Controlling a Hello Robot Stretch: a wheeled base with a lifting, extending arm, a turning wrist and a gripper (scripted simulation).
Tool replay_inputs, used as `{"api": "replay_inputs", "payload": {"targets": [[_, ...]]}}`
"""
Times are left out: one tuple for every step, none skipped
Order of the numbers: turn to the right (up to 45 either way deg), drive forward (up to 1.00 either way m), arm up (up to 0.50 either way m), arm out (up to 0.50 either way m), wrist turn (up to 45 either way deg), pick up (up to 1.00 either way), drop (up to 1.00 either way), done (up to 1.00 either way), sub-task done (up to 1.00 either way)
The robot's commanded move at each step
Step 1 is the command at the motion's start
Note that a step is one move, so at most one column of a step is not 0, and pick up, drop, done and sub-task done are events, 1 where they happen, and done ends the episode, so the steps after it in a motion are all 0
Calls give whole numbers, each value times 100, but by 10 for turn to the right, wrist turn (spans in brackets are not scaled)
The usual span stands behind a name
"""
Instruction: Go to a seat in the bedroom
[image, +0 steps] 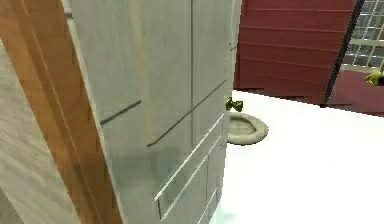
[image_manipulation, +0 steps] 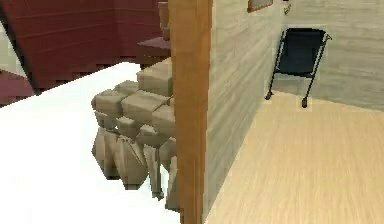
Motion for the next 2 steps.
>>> {"api": "replay_inputs", "payload": {"targets": [[420,0,0,0,0,0,0,0,0],[0,100,0,0,0,0,0,0,0]]}}
